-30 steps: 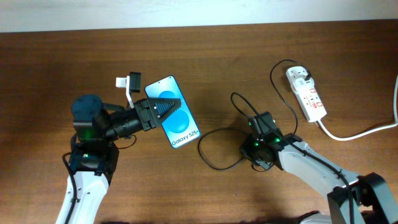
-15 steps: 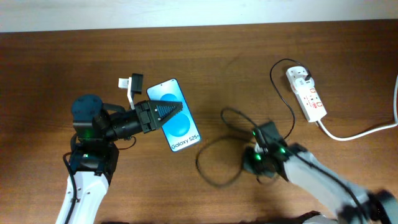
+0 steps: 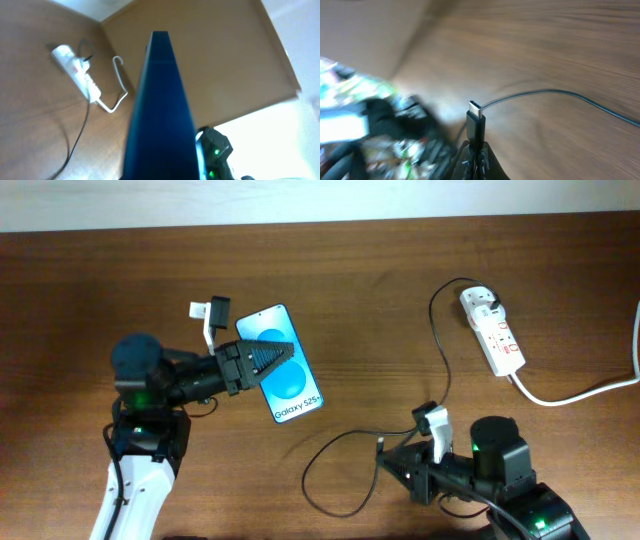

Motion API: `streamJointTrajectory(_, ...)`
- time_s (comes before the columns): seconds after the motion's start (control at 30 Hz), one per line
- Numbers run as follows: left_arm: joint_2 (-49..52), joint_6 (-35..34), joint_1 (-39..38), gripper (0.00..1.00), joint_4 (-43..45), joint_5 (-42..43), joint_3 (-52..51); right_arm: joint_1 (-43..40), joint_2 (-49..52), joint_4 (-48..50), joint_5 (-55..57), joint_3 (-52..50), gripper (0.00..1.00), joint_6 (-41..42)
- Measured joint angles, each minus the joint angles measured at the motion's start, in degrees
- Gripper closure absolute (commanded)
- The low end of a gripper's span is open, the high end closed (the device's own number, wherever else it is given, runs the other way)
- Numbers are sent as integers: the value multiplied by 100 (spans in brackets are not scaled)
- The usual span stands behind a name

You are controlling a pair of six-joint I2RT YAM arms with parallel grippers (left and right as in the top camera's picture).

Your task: Plug charger to phone and switch on socket

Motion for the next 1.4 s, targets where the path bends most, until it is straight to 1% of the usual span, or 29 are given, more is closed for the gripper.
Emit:
streamJointTrajectory(0.07, 0, -11, -2, 100, 516, 275, 2, 0, -4, 166, -557, 0, 96, -68)
streamJointTrajectory(0.23, 0, -76, -79, 100, 675, 544, 2, 0, 120, 509, -1261, 0, 96, -61)
streamJointTrajectory(0.33, 9, -92, -216, 100, 693, 603, 2, 0, 304, 748, -1410, 0, 96, 31)
streamJointTrajectory(0.43, 90, -92, -407, 100, 697, 605, 2, 2, 619, 765, -1495, 0, 96, 72)
streamJointTrajectory(0.57, 372, -92, -614, 100, 697, 590, 2, 278, 1150, 820, -1517, 24, 96, 90)
streamJointTrajectory(0.63, 551, -92, -675, 100, 697, 584, 2, 498, 1287, 815, -1447, 142, 96, 92)
streamJointTrajectory(0.77, 885, -92, -754, 100, 695, 562, 2, 1121, 1331, 474, -782, 592, 96, 114)
streamJointTrajectory(0.93, 1029, -92, -758, 100, 695, 555, 2, 1648, 1346, 409, -48, 874, 96, 238)
streamJointTrajectory(1.07, 1032, -90, -789, 100, 695, 538, 2, 1749, 1596, 476, 254, 1021, 96, 282)
streamJointTrajectory(1.27, 1034, -83, -916, 100, 695, 540, 2, 1759, 2389, 577, 415, 1285, 96, 306)
streamJointTrajectory(1.4, 1034, -68, -909, 100, 695, 575, 2, 1759, 2470, 579, 439, 1478, 96, 302)
